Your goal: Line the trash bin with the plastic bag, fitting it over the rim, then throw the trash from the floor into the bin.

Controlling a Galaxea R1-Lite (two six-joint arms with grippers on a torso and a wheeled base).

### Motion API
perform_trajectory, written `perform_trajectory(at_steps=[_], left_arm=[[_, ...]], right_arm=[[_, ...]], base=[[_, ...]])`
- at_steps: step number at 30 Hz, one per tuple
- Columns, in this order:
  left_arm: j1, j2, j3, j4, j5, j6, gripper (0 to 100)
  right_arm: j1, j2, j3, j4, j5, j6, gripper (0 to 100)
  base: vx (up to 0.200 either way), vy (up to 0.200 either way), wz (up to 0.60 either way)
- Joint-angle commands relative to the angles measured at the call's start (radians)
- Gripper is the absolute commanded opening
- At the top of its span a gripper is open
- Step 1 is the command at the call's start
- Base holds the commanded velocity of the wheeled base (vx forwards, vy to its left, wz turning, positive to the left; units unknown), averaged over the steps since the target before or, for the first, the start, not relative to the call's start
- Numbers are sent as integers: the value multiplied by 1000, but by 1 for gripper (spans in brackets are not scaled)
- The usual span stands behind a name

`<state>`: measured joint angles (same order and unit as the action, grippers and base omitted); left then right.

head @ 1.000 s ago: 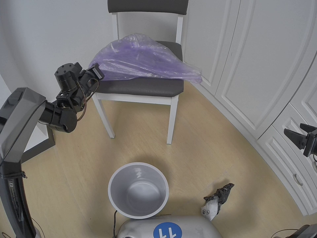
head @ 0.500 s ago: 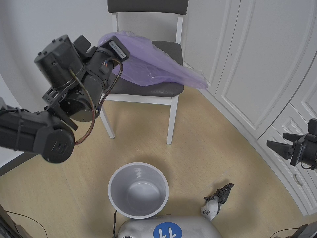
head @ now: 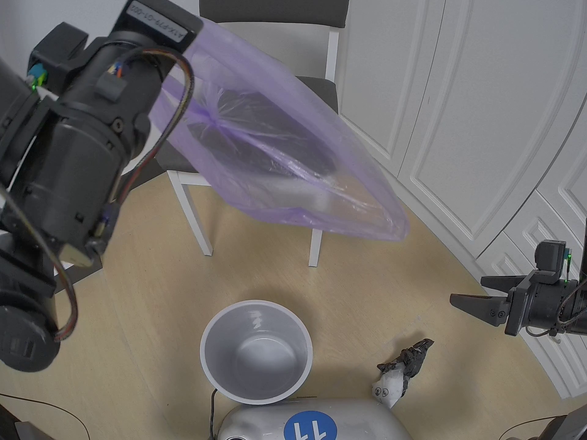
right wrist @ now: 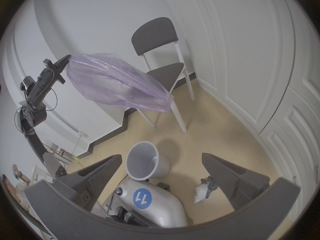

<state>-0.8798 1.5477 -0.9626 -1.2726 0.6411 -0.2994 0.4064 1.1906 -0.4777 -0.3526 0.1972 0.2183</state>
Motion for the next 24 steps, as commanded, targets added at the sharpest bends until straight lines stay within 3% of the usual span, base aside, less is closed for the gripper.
perform_trajectory(at_steps=[1, 6, 9, 19, 21, 24], left_arm=[[-8, -57, 48, -39, -8, -6, 0], [-10, -50, 50, -41, -8, -4, 0], [-13, -57, 48, -42, -8, -6, 0], [-53, -37, 42, -64, -8, -9, 0], [-53, -37, 42, -64, -8, -9, 0], [-76, -31, 31, -80, -8, -1, 0]], right_arm=[[43, 58, 2, -29, -9, 24, 100], [103, 113, 7, -98, -87, 59, 100], [198, 126, 14, -114, -142, 93, 100], [373, 224, 34, -135, -153, 130, 100], [373, 224, 34, -135, -153, 130, 100], [443, 365, 56, -289, -173, 171, 100]], base=[[0, 0, 0], [0, 0, 0], [0, 0, 0], [0, 0, 0], [0, 0, 0], [0, 0, 0]])
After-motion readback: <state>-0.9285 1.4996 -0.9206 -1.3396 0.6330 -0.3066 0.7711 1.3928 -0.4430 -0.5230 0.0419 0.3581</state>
